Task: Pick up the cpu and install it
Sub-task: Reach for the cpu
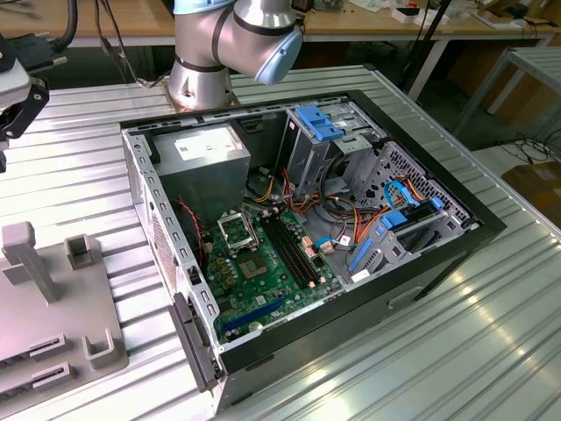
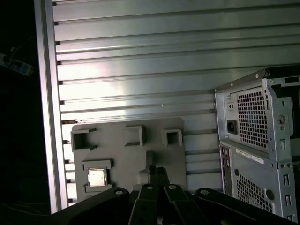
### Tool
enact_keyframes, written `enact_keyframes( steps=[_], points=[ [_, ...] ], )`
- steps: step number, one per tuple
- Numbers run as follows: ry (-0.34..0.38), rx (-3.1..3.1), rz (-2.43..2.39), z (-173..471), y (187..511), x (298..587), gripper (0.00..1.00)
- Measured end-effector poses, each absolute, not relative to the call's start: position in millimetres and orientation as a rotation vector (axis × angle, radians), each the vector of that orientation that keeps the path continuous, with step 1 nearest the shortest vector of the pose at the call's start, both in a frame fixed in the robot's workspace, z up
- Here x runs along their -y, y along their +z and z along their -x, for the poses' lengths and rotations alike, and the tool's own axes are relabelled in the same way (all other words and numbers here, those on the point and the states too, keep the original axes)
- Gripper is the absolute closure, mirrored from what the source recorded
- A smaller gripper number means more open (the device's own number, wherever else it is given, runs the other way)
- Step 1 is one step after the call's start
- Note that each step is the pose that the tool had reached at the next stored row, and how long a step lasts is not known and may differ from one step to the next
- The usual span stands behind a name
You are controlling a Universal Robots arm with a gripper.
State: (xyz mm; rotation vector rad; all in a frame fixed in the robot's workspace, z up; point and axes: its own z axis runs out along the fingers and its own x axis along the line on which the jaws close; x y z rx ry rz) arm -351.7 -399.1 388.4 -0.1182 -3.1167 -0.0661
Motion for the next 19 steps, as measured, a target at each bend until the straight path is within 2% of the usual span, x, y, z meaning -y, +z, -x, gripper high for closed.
enact_keyframes(
  steps=[19],
  points=[
    [-0.066,3.117,0.118,372,388,399,0.89]
  ],
)
